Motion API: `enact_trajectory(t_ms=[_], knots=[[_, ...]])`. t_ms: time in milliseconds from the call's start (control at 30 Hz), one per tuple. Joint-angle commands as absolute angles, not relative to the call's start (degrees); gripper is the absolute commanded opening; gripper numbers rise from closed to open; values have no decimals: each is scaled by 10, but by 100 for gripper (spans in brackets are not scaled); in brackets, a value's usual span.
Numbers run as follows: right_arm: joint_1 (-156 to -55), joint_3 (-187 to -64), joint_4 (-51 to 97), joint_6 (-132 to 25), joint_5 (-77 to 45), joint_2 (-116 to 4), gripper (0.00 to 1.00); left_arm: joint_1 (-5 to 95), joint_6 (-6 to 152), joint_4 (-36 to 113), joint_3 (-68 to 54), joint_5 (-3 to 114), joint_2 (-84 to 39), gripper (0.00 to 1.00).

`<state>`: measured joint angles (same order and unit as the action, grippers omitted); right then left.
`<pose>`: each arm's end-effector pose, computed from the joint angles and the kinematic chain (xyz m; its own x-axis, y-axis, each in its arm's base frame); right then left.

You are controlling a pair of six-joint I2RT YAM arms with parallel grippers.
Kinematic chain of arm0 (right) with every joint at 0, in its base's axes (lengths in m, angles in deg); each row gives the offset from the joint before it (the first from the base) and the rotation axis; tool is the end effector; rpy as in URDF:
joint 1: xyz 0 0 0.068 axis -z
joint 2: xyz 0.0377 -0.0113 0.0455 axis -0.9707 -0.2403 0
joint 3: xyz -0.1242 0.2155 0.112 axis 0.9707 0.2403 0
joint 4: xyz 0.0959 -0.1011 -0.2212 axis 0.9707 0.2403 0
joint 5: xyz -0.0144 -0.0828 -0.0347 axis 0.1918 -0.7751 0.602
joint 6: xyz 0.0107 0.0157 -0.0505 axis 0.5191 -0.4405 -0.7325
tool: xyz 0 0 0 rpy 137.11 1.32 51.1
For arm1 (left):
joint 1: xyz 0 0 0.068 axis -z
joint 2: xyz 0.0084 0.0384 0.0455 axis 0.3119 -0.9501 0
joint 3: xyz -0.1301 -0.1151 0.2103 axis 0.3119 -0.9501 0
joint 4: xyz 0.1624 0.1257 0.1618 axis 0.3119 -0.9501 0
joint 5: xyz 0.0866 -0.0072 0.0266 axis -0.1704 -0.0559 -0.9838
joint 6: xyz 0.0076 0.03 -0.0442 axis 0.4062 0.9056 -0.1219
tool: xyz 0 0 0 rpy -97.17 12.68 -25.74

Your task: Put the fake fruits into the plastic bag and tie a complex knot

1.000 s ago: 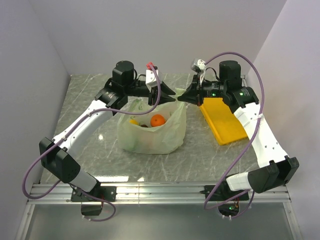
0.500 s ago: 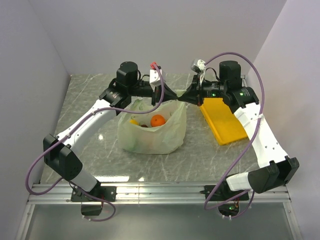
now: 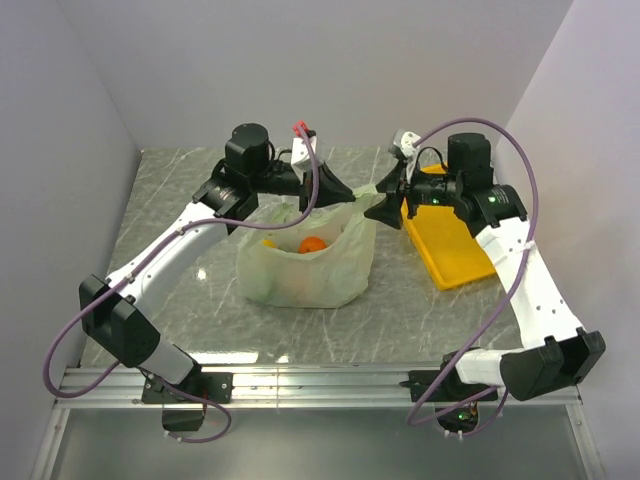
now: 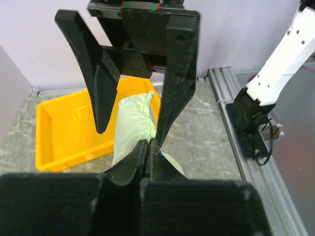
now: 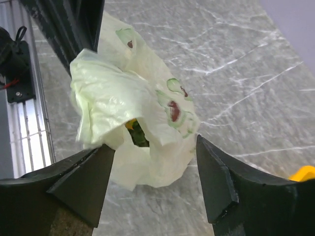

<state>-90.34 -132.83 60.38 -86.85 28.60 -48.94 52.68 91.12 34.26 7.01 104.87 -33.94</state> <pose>0.2488 0.0922 0.4171 -0.0604 -0.2995 -0.9522 -0.9438 0.3276 -0.0431 0.2662 -0.2195 0.4288 0.0663 0.0255 -0.9975 0.9970 -0.0405 0.0652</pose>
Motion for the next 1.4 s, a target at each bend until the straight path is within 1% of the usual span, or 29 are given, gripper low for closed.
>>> enact_trajectory(t_ms=[0,233,333,367,400,433,567,600,633,667,767,800,833,867,900,1000,1200,1267,1367], knots=[[-901,-1326,572,-896,311,-454,74,522,867,390,101,1084,-326,0],[-925,-1321,497,-836,361,-458,74,518,826,397,131,1071,-350,0],[-939,-1288,481,-839,362,-459,73,514,802,416,133,1079,-355,0],[-945,-1281,456,-834,360,-460,72,514,800,417,136,1083,-357,0],[-946,-1275,437,-824,356,-463,65,514,802,415,137,1085,-359,0],[-946,-1270,412,-800,355,-472,53,513,804,408,137,1085,-359,0],[-945,-1285,408,-788,367,-496,26,512,823,387,133,1062,-353,0],[-946,-1285,406,-786,371,-497,12,510,823,383,132,1057,-351,0],[-946,-1283,407,-787,374,-499,4,507,823,379,131,1043,-348,0],[-946,-1281,405,-784,377,-498,0,501,825,374,133,1036,-344,1],[-946,-1267,398,-775,387,-492,0,481,842,330,146,1027,-340,21],[-946,-1264,396,-773,388,-490,0,474,868,304,150,1027,-339,37],[-946,-1260,395,-772,388,-489,0,472,880,291,153,1030,-340,45],[-946,-1257,395,-772,389,-487,0,468,896,272,159,1032,-342,50],[-946,-1254,395,-772,389,-486,0,468,932,247,161,1031,-341,59],[-946,-1245,394,-770,393,-486,0,473,940,249,157,1039,-345,73],[-946,-1241,375,-750,389,-492,0,491,932,250,173,1060,-379,81],[-946,-1240,376,-751,385,-492,0,494,923,263,170,1069,-383,81],[-946,-1238,381,-757,377,-492,0,498,905,279,171,1083,-391,77]])
